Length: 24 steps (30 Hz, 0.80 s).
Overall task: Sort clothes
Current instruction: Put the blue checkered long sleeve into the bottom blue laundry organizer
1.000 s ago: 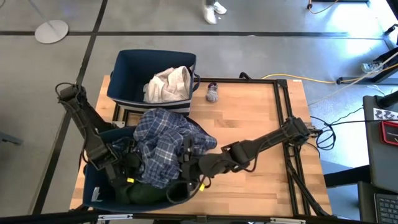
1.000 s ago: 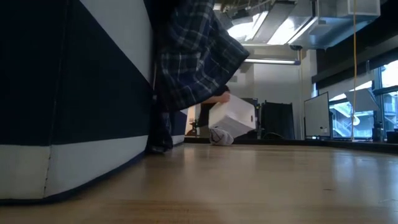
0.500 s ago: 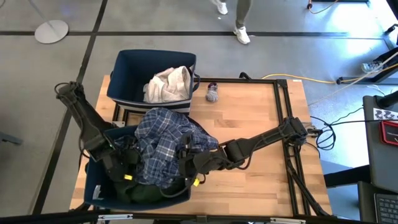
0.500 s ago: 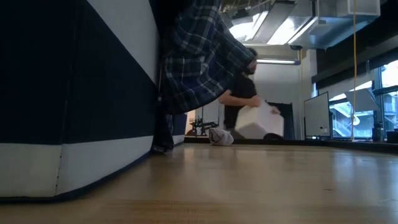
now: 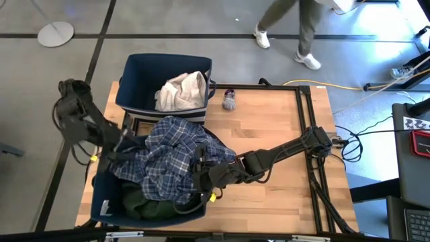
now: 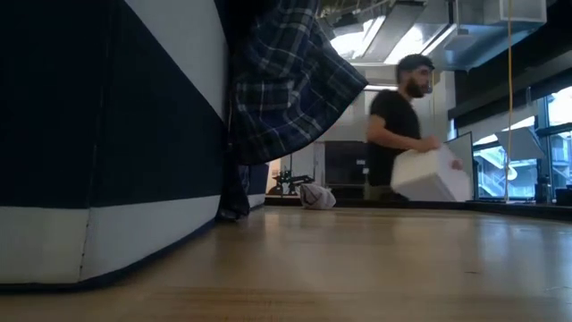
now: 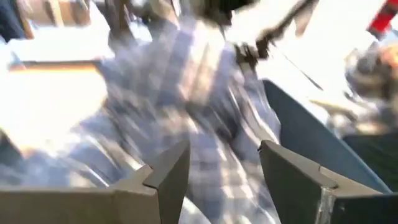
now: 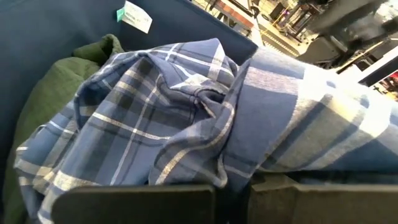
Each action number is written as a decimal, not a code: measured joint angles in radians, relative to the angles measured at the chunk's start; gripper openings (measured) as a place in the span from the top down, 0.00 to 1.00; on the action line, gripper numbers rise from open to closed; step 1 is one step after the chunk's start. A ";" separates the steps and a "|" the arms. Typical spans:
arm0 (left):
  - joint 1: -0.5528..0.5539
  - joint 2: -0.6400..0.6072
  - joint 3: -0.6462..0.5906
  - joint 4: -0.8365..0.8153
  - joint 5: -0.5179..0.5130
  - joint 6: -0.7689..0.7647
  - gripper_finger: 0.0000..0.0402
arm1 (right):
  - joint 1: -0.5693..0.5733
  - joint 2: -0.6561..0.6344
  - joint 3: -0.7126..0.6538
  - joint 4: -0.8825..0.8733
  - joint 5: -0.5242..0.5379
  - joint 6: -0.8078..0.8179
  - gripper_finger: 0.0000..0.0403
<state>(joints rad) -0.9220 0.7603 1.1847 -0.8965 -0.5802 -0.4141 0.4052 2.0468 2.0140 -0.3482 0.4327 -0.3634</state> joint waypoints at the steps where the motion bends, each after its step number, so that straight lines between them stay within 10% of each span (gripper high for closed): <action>1: 0.001 -0.010 0.000 0.030 -0.032 0.048 0.53 | 0.000 0.000 0.000 0.000 0.000 0.000 0.98; 14: 0.000 0.210 -0.076 0.388 -0.105 0.387 0.55 | -0.005 0.000 0.000 0.002 0.000 0.022 0.98; 24: 0.000 0.432 -0.076 0.517 -0.575 0.615 0.55 | -0.016 0.000 0.000 -0.006 0.001 0.048 0.98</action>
<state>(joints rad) -0.9222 1.1926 1.1088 -0.3799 -1.1549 0.2013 0.3893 2.0468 2.0140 -0.3542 0.4335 -0.3157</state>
